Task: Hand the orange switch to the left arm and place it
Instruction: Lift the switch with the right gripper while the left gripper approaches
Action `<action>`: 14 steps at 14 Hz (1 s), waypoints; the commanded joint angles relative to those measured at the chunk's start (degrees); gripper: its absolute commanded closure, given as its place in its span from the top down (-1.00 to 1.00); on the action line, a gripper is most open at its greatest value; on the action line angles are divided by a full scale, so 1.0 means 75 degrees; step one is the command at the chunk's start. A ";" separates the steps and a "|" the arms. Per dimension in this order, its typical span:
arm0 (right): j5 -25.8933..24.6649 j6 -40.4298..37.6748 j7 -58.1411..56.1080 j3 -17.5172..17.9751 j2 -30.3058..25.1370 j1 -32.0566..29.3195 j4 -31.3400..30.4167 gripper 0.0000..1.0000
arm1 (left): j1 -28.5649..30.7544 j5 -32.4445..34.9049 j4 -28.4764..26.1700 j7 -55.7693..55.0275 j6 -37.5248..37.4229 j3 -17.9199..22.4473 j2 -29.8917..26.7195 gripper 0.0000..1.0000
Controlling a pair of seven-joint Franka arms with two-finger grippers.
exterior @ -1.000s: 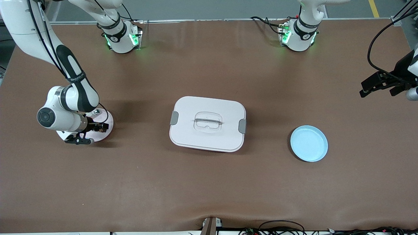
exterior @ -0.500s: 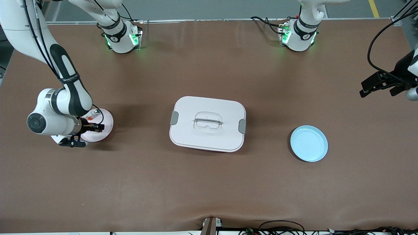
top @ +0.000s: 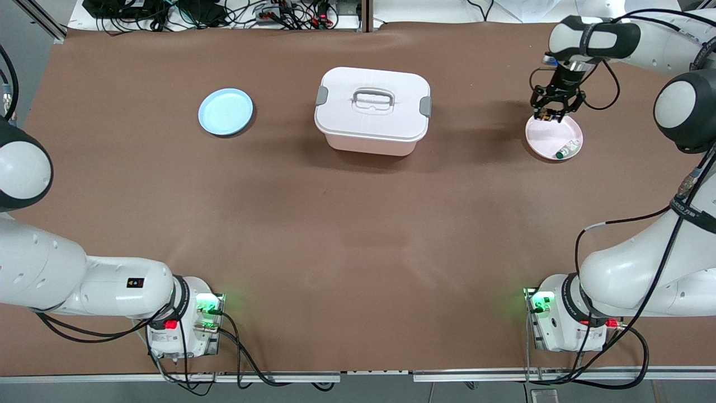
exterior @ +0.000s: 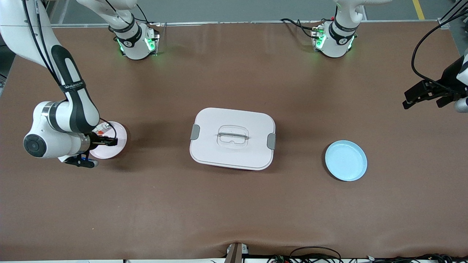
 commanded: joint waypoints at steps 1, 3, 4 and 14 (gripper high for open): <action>0.0521 -0.0868 0.0654 0.0049 -0.0110 0.0202 0.0453 -1.00 | -0.0011 -0.0026 0.0145 0.0174 -0.0125 0.0006 0.0045 1.00; 0.0650 -0.1233 0.1321 0.0049 -0.0122 0.0459 0.0653 -1.00 | -0.0023 -0.0061 0.0168 0.0163 -0.0125 -0.0029 0.0022 1.00; 0.0883 -0.1385 0.1615 0.0049 -0.0145 0.0611 0.0724 -1.00 | -0.0046 -0.0108 0.0214 0.0151 -0.0125 -0.0040 -0.0002 1.00; 0.3332 -0.1691 0.4593 0.0037 -0.0169 0.1995 0.1392 -1.00 | -0.0081 -0.0962 0.0566 0.0034 -0.0477 -0.0907 -0.0049 1.00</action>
